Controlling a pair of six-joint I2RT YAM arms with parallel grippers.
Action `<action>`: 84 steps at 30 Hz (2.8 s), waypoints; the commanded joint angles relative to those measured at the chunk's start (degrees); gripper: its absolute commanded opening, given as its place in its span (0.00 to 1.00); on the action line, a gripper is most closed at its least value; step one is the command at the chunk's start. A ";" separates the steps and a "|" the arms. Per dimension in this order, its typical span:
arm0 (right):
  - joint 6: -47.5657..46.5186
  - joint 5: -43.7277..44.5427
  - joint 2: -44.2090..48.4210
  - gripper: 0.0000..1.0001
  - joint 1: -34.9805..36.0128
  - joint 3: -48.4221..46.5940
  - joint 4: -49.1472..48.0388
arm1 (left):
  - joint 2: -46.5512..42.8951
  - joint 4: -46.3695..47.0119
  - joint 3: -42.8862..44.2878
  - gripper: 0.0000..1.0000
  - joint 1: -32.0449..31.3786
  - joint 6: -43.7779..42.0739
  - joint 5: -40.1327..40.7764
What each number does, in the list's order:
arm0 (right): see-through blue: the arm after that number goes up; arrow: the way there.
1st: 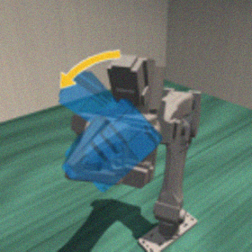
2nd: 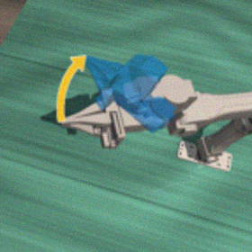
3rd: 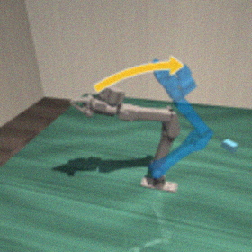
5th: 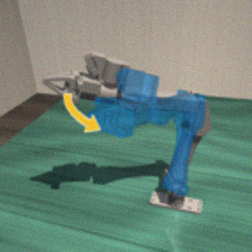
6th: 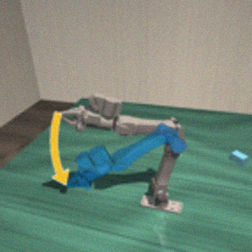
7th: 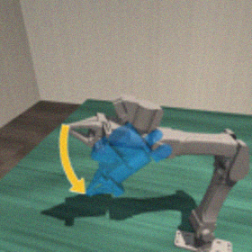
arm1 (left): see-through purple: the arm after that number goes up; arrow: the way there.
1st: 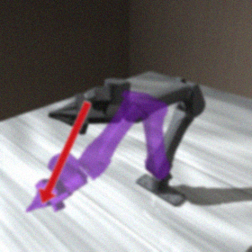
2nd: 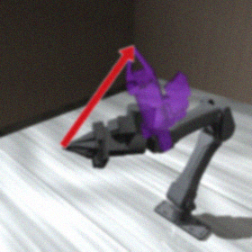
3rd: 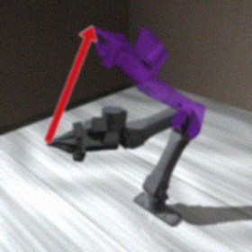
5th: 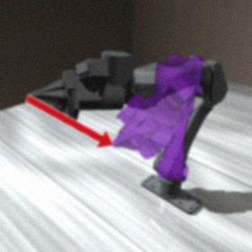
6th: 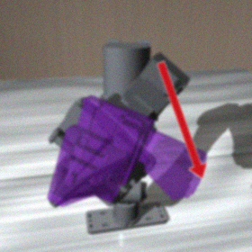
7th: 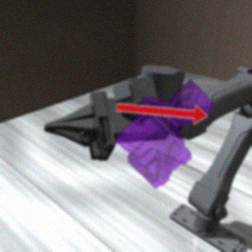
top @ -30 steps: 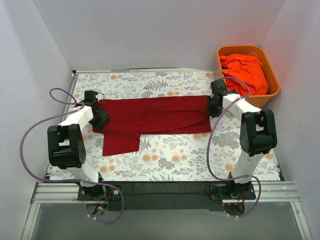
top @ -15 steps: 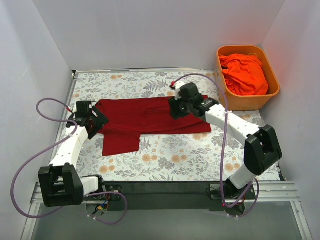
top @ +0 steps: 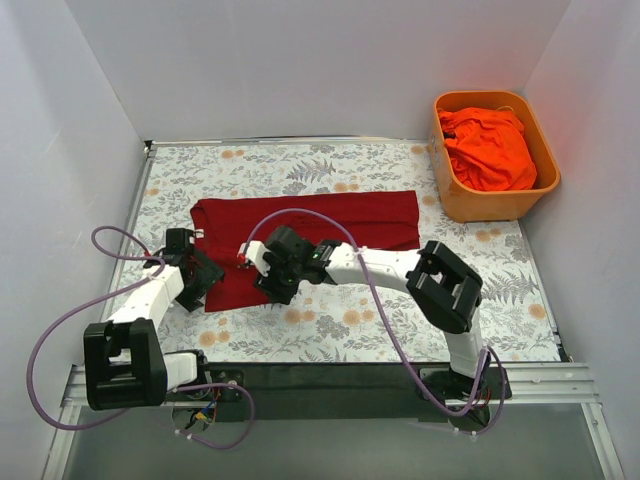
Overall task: Fold and stack the t-shirts
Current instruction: Fold the tshirt
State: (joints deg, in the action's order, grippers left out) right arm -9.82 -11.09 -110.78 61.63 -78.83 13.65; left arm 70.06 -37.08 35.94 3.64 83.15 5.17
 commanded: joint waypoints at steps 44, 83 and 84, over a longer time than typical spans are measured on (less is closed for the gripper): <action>-11.00 17.33 -11.47 0.01 -5.63 -24.00 1.20 | 16.94 5.96 27.60 0.00 -5.57 -3.17 -2.88; -8.54 23.48 -20.08 0.08 -14.43 -28.84 -6.09 | 27.93 27.24 30.50 0.00 -5.66 -1.15 -4.20; -8.46 23.57 -20.26 0.11 -14.52 -29.10 -6.00 | 28.46 27.24 30.68 0.00 -5.66 -1.24 -4.20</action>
State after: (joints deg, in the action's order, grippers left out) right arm -18.90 10.20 -131.15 48.31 -107.07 9.08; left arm 97.25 -11.84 64.18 -2.22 82.30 -0.51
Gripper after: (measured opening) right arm 0.091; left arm 0.019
